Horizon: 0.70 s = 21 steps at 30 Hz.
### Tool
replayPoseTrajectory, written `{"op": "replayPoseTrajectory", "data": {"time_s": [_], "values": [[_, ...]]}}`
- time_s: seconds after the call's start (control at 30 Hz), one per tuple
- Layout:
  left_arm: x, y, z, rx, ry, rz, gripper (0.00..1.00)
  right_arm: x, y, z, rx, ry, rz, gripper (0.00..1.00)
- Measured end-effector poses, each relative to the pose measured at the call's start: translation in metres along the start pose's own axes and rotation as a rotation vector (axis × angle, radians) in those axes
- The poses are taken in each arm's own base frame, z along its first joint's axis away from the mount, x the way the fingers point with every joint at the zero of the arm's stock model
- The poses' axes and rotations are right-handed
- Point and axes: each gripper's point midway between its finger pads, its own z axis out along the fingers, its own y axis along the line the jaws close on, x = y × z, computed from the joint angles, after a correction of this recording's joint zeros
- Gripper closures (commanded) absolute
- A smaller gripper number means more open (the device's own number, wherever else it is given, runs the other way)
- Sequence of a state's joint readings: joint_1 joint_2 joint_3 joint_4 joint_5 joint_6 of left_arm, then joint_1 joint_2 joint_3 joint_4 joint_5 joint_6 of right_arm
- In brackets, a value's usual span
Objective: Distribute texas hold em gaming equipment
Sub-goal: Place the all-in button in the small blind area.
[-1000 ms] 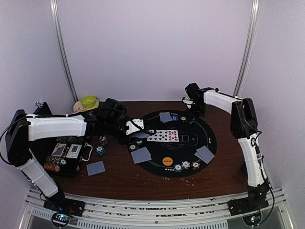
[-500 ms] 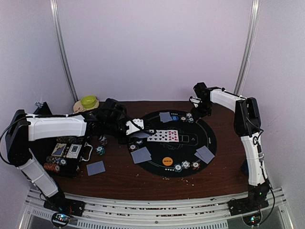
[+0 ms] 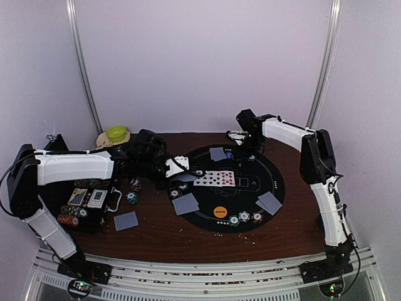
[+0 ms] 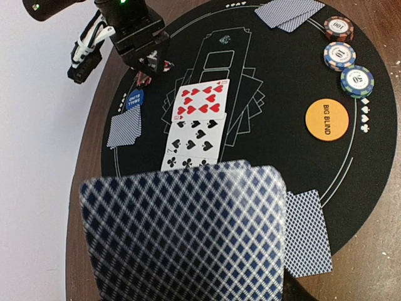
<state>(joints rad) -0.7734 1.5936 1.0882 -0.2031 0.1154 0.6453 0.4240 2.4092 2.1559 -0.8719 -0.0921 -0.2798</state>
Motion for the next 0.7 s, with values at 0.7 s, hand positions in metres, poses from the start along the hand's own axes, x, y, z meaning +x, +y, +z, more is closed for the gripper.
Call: {"op": "replayPoseTrajectory", "data": {"time_s": [0.7], "values": [[0.0, 0.0, 0.0, 0.0, 0.0, 0.0, 0.45, -0.001, 0.024, 0.027, 0.01, 0.045, -0.072, 0.51]]}}
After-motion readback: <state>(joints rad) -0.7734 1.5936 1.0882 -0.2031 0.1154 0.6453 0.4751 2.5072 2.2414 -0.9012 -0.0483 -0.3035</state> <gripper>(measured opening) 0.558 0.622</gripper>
